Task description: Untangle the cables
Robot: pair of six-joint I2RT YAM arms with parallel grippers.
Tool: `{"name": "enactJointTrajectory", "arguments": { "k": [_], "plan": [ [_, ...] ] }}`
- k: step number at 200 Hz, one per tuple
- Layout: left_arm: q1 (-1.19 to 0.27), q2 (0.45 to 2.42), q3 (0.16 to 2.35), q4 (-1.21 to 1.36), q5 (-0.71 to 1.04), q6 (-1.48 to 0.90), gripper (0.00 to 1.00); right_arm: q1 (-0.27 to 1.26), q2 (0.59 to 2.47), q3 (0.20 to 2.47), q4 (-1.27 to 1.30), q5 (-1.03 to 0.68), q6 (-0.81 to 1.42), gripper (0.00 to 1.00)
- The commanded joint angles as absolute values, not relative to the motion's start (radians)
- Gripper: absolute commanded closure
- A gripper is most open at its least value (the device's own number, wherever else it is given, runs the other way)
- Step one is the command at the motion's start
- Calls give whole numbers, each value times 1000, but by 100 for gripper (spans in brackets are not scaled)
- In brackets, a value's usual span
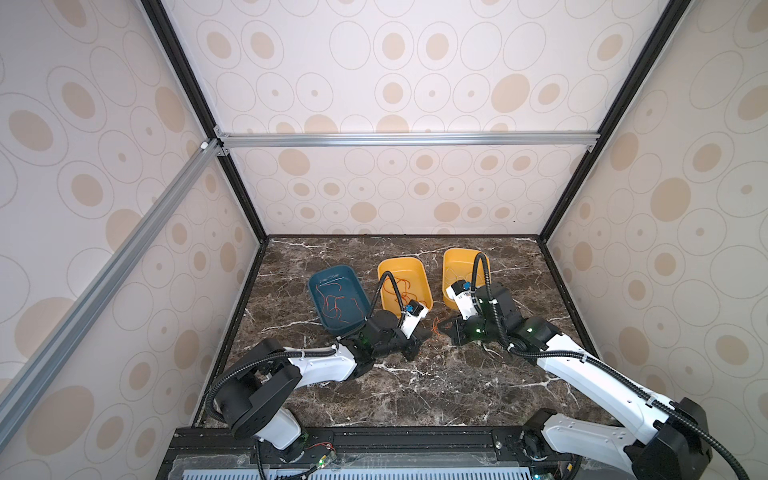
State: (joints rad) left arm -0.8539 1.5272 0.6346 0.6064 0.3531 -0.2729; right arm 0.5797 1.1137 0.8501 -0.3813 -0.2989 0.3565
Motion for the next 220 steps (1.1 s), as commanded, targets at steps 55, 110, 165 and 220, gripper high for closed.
{"name": "enactJointTrajectory", "arguments": {
  "k": [55, 110, 165, 220],
  "plan": [
    [-869, 1460, 603, 690, 465, -256, 100, 558, 1172, 818, -335, -318, 382, 100],
    [-868, 1446, 588, 688, 444, -251, 100, 547, 1156, 776, -324, -315, 325, 49],
    [-867, 1437, 581, 706, 440, -261, 100, 539, 1121, 671, -277, -331, 275, 38],
    [-866, 1425, 571, 707, 424, -269, 100, 501, 1091, 622, -206, -407, 342, 55]
  ]
}}
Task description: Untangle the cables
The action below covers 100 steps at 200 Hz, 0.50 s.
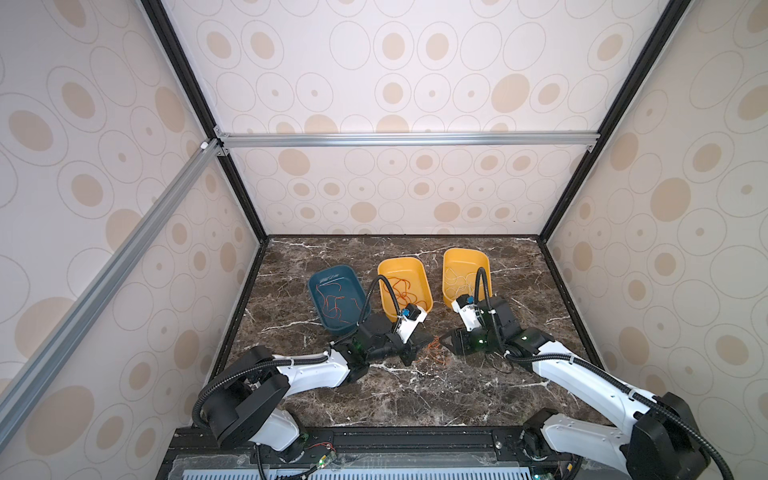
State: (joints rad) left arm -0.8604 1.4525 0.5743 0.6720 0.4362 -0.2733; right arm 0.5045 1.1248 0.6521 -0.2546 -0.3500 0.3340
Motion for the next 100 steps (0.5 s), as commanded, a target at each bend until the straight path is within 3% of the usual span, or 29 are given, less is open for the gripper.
{"name": "enactJointTrajectory", "arguments": {
  "k": [1, 57, 100],
  "plan": [
    [-866, 1425, 570, 706, 424, -269, 100, 501, 1090, 621, -204, -410, 342, 55],
    [-867, 1427, 578, 675, 349, -274, 100, 501, 1028, 576, -172, -503, 319, 45],
    [-867, 1422, 589, 674, 364, -275, 100, 508, 1051, 545, -105, -520, 257, 45]
  ]
}}
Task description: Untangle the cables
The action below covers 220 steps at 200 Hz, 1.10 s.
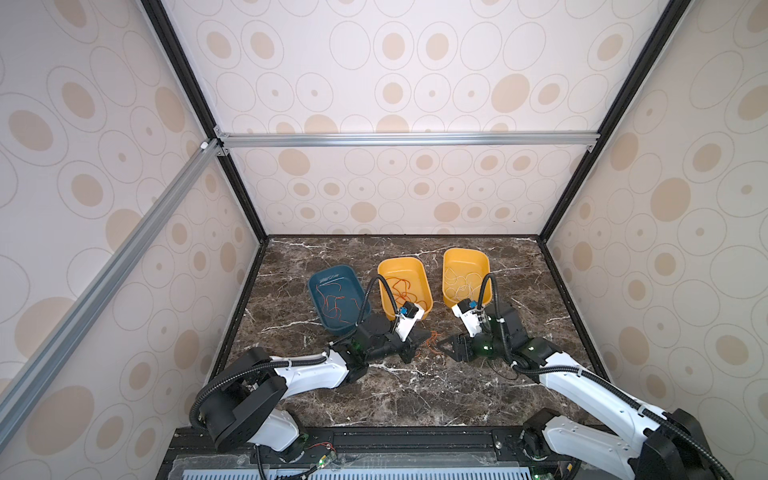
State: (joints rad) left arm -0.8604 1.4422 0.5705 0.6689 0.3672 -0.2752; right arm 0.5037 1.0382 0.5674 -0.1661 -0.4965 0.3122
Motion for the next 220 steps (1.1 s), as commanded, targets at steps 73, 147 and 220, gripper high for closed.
{"name": "enactJointTrajectory", "arguments": {
  "k": [73, 147, 220],
  "plan": [
    [-865, 1410, 607, 659, 370, -278, 100, 619, 1218, 566, -70, -465, 184, 46],
    [-834, 1358, 605, 616, 312, -282, 100, 638, 1190, 553, -139, -313, 205, 97],
    [-761, 1276, 545, 547, 149, -331, 100, 565, 868, 522, -274, -137, 298, 100]
  ]
}}
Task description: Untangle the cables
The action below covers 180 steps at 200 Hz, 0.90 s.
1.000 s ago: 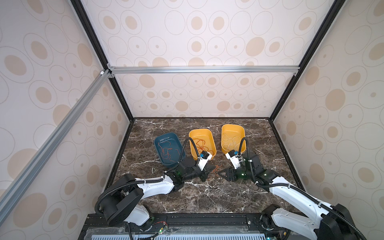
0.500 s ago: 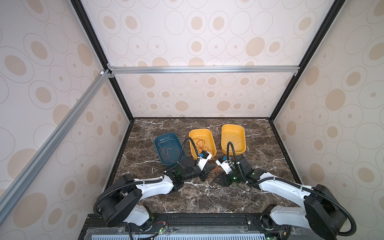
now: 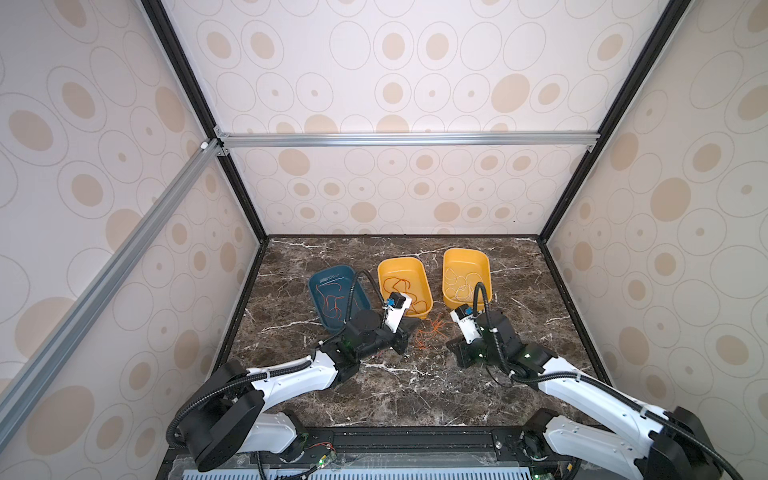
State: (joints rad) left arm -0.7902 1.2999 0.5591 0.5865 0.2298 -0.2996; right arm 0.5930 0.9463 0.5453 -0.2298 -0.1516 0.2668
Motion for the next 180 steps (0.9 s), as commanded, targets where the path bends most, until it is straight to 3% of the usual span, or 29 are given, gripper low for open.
{"name": "enactJointTrajectory", "arguments": {
  "k": [1, 38, 117, 180],
  "plan": [
    [-759, 1276, 545, 546, 147, -332, 100, 564, 863, 522, -273, -139, 300, 100],
    [-724, 1267, 523, 534, 123, -382, 100, 528, 774, 542, -291, -150, 328, 100],
    [-698, 1182, 494, 487, 106, -370, 100, 415, 690, 662, -382, 102, 336, 100],
    [-681, 1159, 506, 442, 90, -370, 100, 360, 744, 760, -274, -76, 358, 100]
  ]
}}
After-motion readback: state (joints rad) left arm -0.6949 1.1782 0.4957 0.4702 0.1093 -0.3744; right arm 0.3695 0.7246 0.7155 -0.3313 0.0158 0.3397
